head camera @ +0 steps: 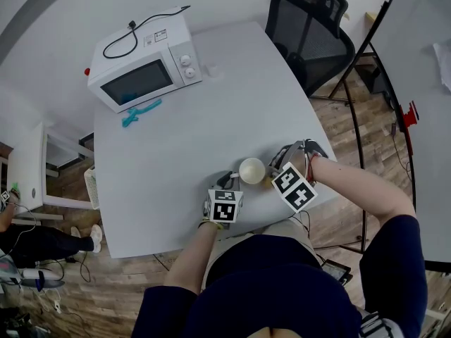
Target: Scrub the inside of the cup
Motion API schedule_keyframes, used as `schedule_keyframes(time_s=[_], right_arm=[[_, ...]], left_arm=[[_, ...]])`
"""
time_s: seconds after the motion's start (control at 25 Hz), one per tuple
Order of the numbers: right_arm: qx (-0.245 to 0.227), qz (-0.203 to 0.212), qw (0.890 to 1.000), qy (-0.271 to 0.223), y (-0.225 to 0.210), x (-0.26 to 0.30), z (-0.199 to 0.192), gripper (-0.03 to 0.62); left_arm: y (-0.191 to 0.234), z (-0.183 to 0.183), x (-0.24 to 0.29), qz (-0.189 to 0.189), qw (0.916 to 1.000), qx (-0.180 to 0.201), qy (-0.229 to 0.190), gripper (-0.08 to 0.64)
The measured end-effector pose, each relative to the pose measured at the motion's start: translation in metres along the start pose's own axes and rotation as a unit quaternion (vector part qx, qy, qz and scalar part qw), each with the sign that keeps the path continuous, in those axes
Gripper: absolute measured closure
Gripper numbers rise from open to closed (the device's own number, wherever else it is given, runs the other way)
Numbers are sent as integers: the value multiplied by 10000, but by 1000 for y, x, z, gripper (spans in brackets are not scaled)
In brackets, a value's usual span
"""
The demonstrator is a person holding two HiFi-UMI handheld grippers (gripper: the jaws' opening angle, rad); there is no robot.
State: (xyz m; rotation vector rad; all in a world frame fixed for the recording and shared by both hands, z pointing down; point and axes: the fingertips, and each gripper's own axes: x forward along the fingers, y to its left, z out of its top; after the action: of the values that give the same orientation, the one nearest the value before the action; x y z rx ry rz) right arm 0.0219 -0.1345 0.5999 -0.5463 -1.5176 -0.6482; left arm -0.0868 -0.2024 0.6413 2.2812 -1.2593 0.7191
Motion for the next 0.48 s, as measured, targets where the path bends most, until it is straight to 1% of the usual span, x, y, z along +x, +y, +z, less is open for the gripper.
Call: schedule_keyframes(time_s=[0.28,0.48], right_arm=[[121,64,9998,139,-9,2,-18,436],[221,30,9994,258,-22,3,-31,436]], left_arm=[[0,0,0,5,10000,-31,20,520],[0,0,0,0,10000,-77,36,520]])
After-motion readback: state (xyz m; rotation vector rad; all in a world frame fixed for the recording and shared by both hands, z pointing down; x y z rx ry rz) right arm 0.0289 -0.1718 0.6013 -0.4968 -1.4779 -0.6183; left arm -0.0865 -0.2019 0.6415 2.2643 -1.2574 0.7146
